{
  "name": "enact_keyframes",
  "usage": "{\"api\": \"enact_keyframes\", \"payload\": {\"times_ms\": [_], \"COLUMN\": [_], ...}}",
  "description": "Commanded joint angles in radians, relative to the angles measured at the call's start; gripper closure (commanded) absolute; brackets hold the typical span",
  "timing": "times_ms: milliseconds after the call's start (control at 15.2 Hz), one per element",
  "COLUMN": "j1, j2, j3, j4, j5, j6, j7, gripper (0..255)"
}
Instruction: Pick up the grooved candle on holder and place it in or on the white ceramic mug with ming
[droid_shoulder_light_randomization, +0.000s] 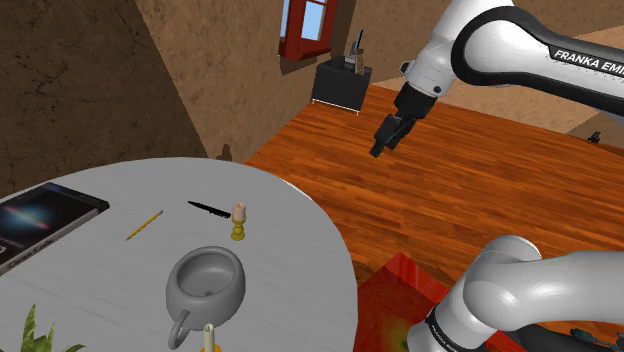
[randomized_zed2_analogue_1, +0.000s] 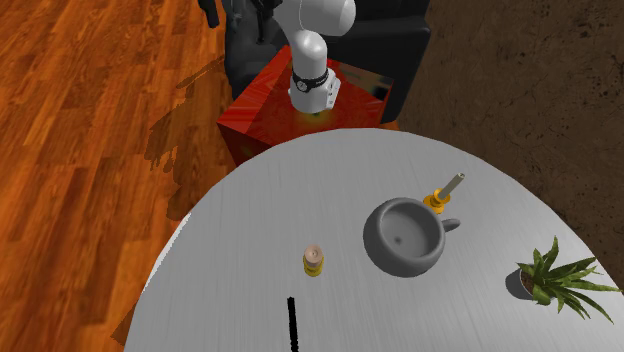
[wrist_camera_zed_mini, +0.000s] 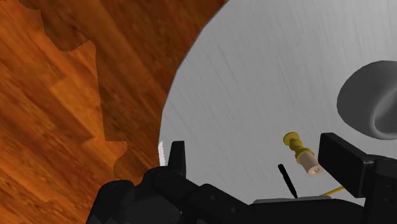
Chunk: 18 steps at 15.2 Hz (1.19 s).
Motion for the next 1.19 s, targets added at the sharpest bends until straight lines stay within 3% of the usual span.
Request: {"api": "enact_keyframes", "payload": {"times_ms": [0,660,1122], "j1": [0.0,0.018,-0.001], "j2": [0.0,0.211,0.434], "j3": [0.0,0.196,0.338], "j4": [0.0,-0.05,-0.001], "j5": [0.0,0.04,-0.005], "j6": [0.0,0.277,0.453], "j7": [0.0,0.179,0.333], "gripper": [0,0,0]}}
